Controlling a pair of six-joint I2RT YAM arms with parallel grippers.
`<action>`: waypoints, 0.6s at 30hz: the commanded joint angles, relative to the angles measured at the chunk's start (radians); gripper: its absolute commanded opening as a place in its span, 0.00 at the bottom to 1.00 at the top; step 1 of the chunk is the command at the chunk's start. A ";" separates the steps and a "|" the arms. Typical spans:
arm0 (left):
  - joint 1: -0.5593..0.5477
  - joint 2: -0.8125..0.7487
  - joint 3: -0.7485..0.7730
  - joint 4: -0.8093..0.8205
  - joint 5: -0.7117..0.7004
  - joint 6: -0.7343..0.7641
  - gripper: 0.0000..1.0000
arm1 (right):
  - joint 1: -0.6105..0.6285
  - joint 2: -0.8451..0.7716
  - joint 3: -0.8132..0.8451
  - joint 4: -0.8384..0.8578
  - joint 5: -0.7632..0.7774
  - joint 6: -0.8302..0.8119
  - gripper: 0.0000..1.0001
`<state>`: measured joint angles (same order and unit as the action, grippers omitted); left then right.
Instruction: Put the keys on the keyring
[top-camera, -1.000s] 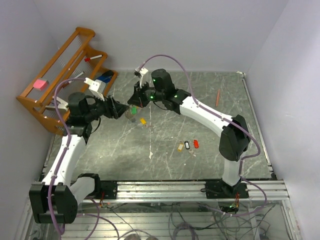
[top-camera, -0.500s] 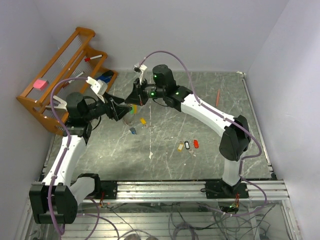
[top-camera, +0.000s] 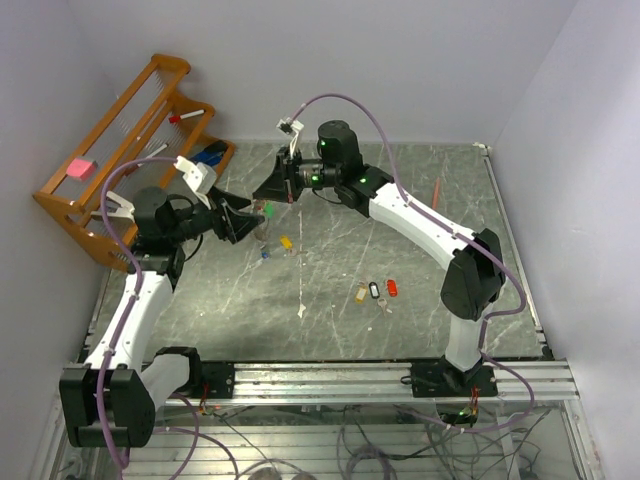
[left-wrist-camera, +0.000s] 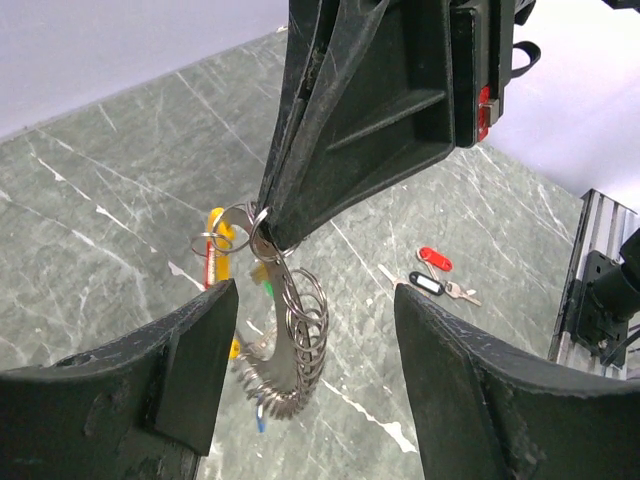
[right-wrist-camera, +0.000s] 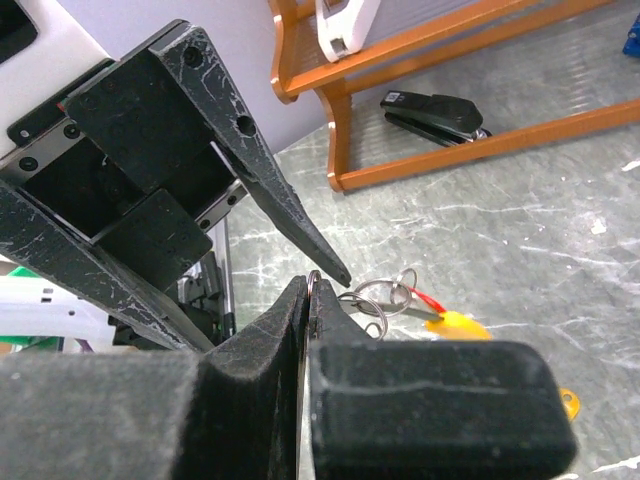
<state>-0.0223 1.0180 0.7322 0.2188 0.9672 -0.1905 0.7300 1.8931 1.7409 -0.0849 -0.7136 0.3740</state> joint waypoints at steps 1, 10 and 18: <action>0.004 0.016 -0.017 0.145 0.023 -0.056 0.74 | -0.001 -0.047 0.026 0.049 -0.032 0.018 0.00; 0.002 0.030 -0.036 0.217 0.069 -0.049 0.65 | -0.002 -0.050 0.008 0.068 -0.059 0.029 0.00; 0.002 0.017 -0.040 0.175 0.078 -0.005 0.59 | -0.013 -0.052 0.015 0.064 -0.120 0.028 0.00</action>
<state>-0.0223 1.0435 0.6956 0.3832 1.0142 -0.2363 0.7254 1.8866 1.7397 -0.0517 -0.7872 0.4042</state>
